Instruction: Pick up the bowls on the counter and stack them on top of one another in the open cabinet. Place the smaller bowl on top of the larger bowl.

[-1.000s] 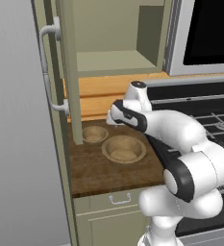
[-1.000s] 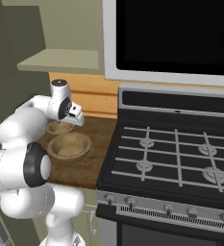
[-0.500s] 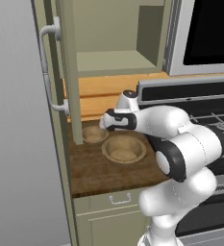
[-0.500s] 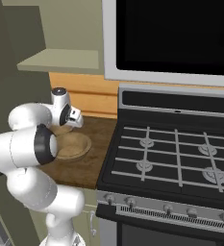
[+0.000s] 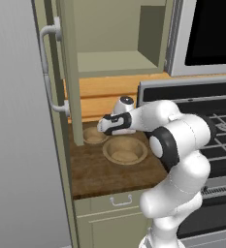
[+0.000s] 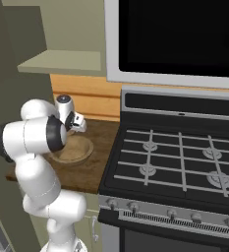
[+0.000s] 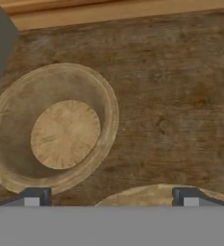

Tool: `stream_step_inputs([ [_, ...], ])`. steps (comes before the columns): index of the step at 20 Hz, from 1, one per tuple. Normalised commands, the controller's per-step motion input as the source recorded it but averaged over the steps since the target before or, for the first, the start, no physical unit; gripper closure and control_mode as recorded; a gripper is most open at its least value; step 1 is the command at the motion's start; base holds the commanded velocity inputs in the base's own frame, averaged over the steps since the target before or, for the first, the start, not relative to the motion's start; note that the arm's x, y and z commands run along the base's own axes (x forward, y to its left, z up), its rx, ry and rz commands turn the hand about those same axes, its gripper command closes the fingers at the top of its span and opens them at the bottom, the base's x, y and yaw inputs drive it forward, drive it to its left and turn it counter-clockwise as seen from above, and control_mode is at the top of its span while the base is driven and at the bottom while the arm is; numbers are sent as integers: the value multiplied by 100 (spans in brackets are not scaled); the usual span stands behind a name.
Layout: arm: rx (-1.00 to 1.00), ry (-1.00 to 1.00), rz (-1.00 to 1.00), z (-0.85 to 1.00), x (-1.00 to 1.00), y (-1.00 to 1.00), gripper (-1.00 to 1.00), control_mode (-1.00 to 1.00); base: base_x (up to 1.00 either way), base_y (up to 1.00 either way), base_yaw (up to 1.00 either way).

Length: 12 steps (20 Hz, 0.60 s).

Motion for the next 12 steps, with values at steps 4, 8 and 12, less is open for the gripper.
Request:
stream_step_inputs([
  [4,0,2,0,-21,31,7,-100,-100,0,0,0],
  [8,0,0,0,-29,26,17,-100,-100,0,0,0],
  [12,0,0,0,-21,31,11,-100,-100,0,0,0],
])
